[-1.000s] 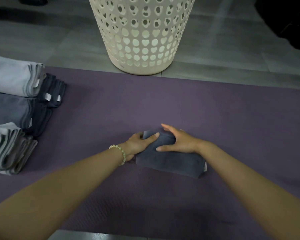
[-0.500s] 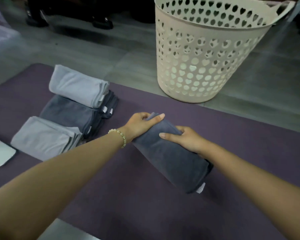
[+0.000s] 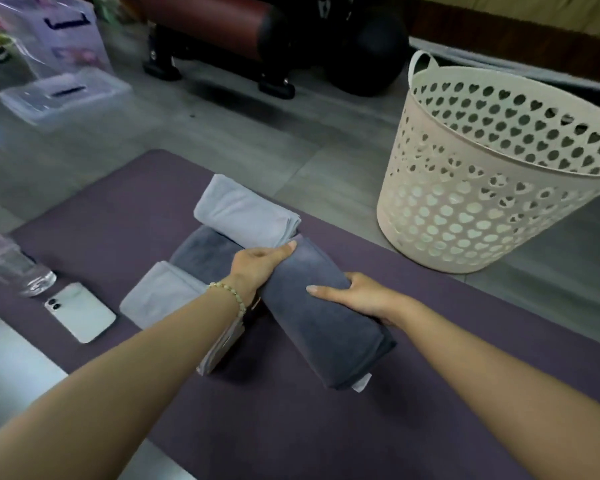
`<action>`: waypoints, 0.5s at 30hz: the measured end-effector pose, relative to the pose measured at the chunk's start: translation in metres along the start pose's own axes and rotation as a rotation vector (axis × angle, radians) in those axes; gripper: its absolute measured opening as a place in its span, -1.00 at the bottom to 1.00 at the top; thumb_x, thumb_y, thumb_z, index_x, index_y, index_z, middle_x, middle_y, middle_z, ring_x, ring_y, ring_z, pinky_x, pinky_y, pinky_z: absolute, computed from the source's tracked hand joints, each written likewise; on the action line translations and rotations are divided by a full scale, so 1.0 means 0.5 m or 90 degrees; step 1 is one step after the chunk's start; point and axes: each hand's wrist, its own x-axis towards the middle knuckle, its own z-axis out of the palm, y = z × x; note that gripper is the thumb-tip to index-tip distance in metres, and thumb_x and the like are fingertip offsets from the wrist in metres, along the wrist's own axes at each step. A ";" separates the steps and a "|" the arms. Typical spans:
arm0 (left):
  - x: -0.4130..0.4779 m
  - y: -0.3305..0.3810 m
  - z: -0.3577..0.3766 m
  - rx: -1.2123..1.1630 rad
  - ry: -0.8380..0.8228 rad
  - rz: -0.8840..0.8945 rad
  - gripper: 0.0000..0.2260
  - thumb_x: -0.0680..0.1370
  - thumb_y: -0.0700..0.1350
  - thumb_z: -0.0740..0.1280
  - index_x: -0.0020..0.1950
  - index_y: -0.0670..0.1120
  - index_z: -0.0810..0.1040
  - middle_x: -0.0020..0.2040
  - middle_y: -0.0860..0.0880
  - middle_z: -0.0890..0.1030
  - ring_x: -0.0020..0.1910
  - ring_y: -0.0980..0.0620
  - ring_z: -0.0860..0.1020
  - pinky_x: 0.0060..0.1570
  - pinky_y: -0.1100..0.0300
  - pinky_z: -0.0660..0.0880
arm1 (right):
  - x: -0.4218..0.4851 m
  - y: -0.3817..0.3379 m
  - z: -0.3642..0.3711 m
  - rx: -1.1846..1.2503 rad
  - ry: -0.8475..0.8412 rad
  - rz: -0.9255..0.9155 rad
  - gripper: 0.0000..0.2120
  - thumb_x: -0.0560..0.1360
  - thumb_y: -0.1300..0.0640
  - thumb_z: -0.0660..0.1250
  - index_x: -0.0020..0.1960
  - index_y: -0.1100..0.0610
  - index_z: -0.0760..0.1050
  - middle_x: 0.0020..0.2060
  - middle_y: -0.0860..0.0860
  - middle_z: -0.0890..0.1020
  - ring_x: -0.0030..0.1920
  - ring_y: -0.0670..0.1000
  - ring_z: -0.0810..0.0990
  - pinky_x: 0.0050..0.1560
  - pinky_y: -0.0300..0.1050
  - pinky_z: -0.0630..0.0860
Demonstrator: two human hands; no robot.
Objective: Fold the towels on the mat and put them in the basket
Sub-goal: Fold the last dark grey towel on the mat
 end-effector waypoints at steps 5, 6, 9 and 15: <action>0.036 -0.051 -0.138 0.023 0.219 0.043 -0.55 0.57 0.15 0.23 0.16 -0.22 0.52 0.10 -0.23 0.57 0.12 -0.17 0.52 0.17 -0.03 0.43 | 0.064 -0.055 0.059 0.046 0.004 -0.041 -0.60 0.34 -0.17 0.48 0.08 0.02 0.59 -0.07 -0.06 0.71 -0.07 -0.08 0.69 0.00 -0.14 0.60; 0.037 -0.072 -0.171 0.031 0.297 0.045 -0.51 0.57 0.13 0.22 0.32 -0.22 0.42 0.27 -0.24 0.47 0.27 -0.18 0.43 0.29 -0.04 0.35 | 0.080 -0.069 0.073 0.058 -0.009 -0.048 -0.62 0.36 -0.16 0.47 0.08 0.02 0.59 -0.08 -0.06 0.71 -0.07 -0.08 0.69 -0.02 -0.16 0.60; 0.022 -0.144 -0.255 0.010 0.452 -0.066 -0.41 0.59 0.12 0.19 0.51 -0.14 0.15 0.50 -0.18 0.14 0.48 -0.18 0.11 0.45 -0.07 0.09 | 0.132 -0.124 0.131 0.072 -0.064 -0.064 -0.69 0.41 -0.14 0.43 0.05 0.03 0.60 -0.10 -0.08 0.71 -0.08 -0.09 0.69 -0.10 -0.24 0.56; 0.011 -0.271 -0.311 -0.208 0.218 -0.089 -0.22 0.43 0.50 -0.07 0.52 0.08 0.17 0.46 0.05 0.33 0.40 0.04 0.34 0.39 0.04 0.28 | 0.248 -0.199 0.287 -0.030 -0.173 -0.091 -0.56 0.33 -0.28 0.44 0.09 -0.05 0.60 -0.02 -0.13 0.70 0.02 -0.12 0.65 0.09 -0.17 0.54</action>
